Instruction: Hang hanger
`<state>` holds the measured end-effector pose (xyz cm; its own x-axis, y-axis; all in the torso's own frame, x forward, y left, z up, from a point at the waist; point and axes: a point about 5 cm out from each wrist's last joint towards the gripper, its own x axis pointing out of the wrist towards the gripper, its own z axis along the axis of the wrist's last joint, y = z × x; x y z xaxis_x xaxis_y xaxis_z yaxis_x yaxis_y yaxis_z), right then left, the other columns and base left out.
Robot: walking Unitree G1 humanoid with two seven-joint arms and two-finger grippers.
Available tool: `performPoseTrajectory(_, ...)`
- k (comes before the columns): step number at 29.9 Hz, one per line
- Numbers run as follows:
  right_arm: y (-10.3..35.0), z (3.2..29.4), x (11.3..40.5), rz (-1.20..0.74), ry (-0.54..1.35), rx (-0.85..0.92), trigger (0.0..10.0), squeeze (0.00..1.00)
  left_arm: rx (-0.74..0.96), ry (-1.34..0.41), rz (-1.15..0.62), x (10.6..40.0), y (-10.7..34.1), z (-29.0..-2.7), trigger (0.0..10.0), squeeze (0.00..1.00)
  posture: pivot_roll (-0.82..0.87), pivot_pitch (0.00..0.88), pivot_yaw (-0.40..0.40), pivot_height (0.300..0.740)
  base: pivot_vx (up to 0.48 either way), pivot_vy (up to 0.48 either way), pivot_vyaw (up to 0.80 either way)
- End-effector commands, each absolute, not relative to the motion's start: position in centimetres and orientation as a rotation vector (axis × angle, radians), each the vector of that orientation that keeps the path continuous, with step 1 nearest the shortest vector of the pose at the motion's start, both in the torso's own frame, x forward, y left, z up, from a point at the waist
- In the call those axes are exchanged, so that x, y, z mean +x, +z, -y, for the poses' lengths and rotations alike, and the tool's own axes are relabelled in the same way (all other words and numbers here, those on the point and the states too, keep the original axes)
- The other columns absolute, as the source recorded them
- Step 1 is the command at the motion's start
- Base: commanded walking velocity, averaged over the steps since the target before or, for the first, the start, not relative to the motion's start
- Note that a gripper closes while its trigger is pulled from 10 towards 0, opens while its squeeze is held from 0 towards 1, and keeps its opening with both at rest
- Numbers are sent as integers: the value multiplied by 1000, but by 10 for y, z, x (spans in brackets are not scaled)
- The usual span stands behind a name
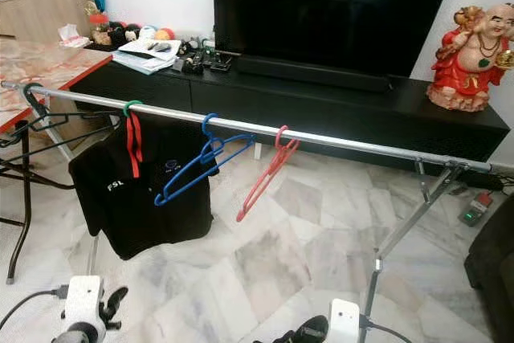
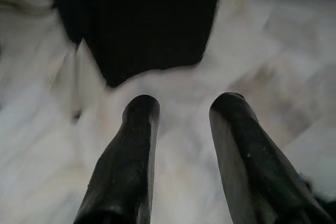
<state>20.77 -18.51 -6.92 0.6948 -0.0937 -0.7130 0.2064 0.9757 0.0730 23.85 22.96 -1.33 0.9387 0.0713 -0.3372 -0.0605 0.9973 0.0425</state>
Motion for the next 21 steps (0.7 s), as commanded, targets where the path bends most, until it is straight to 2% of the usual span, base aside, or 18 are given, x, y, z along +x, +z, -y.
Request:
performPoseTrajectory(1,-70,189,206,-785,-191,159,10000,0,33,29,-288,244,-5,-224,10000,0,120,0,-40,740,0,0,0)
performPoseTrajectory(5,-71,187,203,-791,-192,160,10000,0,61,-2,-221,254,11,-218,10000,0,110,0,-28,740,0,0,0)
performPoseTrajectory(11,-74,188,198,-802,-222,183,10000,0,59,-48,-158,260,24,-208,10000,0,110,0,-24,740,0,381,0)
performPoseTrajectory(21,-74,191,197,-808,-236,169,10000,0,57,-48,-156,260,32,-208,10000,0,116,0,-26,740,0,480,-783)
